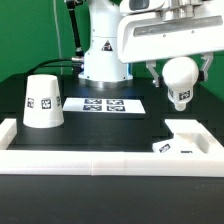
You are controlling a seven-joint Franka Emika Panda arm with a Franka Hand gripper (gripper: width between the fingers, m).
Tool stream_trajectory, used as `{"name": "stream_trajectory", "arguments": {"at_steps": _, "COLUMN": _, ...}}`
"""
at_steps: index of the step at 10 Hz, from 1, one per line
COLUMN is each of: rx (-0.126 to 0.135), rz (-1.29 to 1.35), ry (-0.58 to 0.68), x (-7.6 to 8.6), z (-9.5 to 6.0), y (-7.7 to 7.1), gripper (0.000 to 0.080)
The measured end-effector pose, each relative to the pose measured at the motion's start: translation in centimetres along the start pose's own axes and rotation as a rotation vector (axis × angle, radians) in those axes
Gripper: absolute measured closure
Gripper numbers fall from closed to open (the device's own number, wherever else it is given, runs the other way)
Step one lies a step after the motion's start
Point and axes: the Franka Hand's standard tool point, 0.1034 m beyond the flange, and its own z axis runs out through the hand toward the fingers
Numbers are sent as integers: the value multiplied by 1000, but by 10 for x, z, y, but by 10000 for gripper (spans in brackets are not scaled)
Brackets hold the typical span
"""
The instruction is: Assemble lamp
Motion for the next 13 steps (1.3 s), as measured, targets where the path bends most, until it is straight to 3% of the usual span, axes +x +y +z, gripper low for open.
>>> {"name": "stream_trajectory", "arguments": {"at_steps": 4, "rx": -46, "rz": -142, "ry": 267, "x": 12, "z": -11, "y": 9, "gripper": 225}}
{"name": "stream_trajectory", "arguments": {"at_steps": 6, "rx": -52, "rz": -213, "ry": 287, "x": 20, "z": -21, "y": 4, "gripper": 225}}
{"name": "stream_trajectory", "arguments": {"at_steps": 10, "rx": -55, "rz": -236, "ry": 285, "x": 20, "z": -19, "y": 4, "gripper": 225}}
{"name": "stream_trajectory", "arguments": {"at_steps": 13, "rx": -72, "rz": -378, "ry": 295, "x": 44, "z": -18, "y": 0, "gripper": 225}}
